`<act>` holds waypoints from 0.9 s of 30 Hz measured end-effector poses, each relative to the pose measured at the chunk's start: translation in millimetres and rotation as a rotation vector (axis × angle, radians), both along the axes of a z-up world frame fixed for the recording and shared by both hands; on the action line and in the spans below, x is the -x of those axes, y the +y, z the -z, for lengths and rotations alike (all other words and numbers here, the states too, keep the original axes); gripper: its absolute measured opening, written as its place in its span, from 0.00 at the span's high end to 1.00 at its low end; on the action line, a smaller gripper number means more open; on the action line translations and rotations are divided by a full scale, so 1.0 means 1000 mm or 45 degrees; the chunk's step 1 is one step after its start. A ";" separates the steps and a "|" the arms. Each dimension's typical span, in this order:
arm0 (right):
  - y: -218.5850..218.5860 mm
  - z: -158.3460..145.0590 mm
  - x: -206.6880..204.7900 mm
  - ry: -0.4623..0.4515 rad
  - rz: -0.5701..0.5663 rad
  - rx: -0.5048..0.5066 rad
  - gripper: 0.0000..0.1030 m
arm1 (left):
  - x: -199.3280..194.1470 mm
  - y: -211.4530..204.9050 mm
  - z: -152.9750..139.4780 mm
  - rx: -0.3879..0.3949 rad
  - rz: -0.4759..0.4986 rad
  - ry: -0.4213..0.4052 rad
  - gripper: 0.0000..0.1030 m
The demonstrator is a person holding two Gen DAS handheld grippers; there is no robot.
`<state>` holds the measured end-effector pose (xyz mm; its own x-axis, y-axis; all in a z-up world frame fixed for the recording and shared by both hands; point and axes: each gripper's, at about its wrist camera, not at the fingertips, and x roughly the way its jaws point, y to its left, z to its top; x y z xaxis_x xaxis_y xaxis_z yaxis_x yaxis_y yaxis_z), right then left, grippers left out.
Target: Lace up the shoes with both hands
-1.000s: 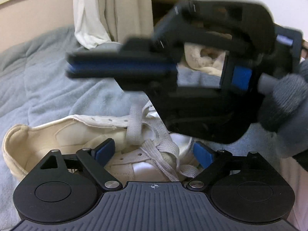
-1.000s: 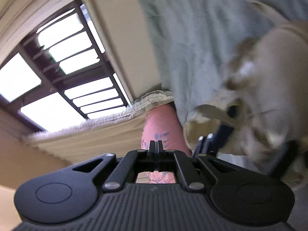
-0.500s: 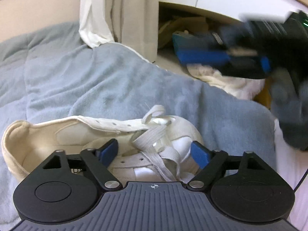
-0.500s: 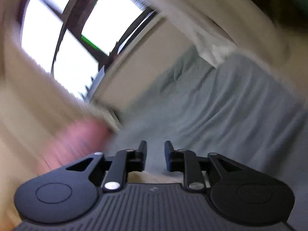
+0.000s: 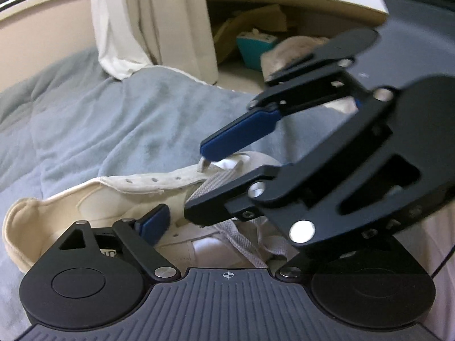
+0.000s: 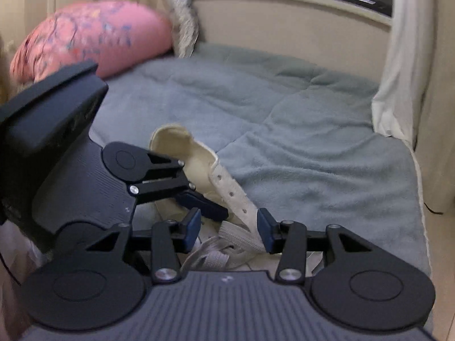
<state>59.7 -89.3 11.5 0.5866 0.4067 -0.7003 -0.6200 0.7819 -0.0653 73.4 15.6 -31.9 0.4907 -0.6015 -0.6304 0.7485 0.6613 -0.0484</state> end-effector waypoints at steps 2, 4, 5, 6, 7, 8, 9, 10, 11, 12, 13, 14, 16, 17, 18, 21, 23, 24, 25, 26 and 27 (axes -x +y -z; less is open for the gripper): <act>0.003 -0.003 -0.009 0.036 -0.009 0.063 0.56 | -0.002 0.004 -0.001 0.028 -0.001 0.027 0.09; 0.005 -0.005 -0.015 0.071 -0.042 0.104 0.57 | -0.003 0.007 -0.002 0.050 -0.001 0.046 0.09; 0.007 -0.006 -0.015 0.077 -0.064 0.131 0.58 | -0.003 0.007 -0.003 0.048 0.002 0.045 0.09; 0.010 -0.005 -0.014 0.071 -0.090 0.171 0.62 | -0.003 0.007 -0.003 0.047 0.005 0.043 0.09; 0.012 -0.004 -0.013 0.065 -0.115 0.210 0.66 | -0.002 0.007 -0.003 0.043 0.009 0.039 0.09; 0.016 -0.003 -0.012 0.059 -0.139 0.250 0.67 | -0.001 0.007 -0.004 0.038 0.013 0.035 0.09; 0.019 0.001 -0.011 0.050 -0.155 0.288 0.72 | 0.000 0.007 -0.004 0.034 0.016 0.031 0.09; 0.022 0.003 -0.009 0.026 -0.165 0.320 0.73 | 0.000 0.008 -0.004 0.034 0.016 0.030 0.09; 0.026 0.006 -0.007 -0.005 -0.175 0.351 0.77 | 0.000 0.009 -0.004 0.035 0.015 0.029 0.09; 0.026 0.007 -0.004 -0.037 -0.184 0.375 0.86 | 0.000 0.010 -0.005 0.048 0.012 0.034 0.09; 0.027 0.008 -0.001 -0.067 -0.183 0.382 0.97 | -0.001 0.012 -0.006 0.061 0.008 0.040 0.09; 0.027 0.008 0.001 -0.093 -0.179 0.381 0.97 | -0.001 0.014 -0.007 0.076 0.005 0.047 0.09; 0.018 0.003 0.005 -0.110 -0.125 0.287 0.97 | 0.002 0.017 -0.010 0.097 0.018 0.038 0.09; 0.010 -0.001 0.005 -0.093 -0.078 0.197 0.97 | 0.005 0.018 -0.012 0.102 0.034 0.021 0.09; 0.000 -0.006 0.003 -0.064 -0.019 0.078 0.97 | 0.008 0.018 -0.015 0.107 0.051 0.004 0.09; -0.039 -0.010 -0.005 0.071 0.169 -0.328 0.97 | 0.019 0.021 -0.022 0.122 0.100 -0.049 0.09; -0.068 0.000 -0.012 0.183 0.264 -0.600 0.97 | 0.029 0.020 -0.024 0.110 0.121 -0.141 0.09; -0.080 0.007 -0.015 0.242 0.302 -0.722 0.97 | 0.032 0.018 -0.024 0.097 0.124 -0.180 0.09; -0.091 0.015 -0.017 0.301 0.332 -0.841 0.97 | 0.032 0.016 -0.023 0.088 0.117 -0.211 0.09; -0.103 0.022 -0.019 0.360 0.363 -0.958 0.97 | 0.032 0.014 -0.023 0.076 0.108 -0.234 0.09; -0.114 0.029 -0.021 0.415 0.395 -1.060 0.97 | 0.031 0.012 -0.023 0.063 0.099 -0.256 0.09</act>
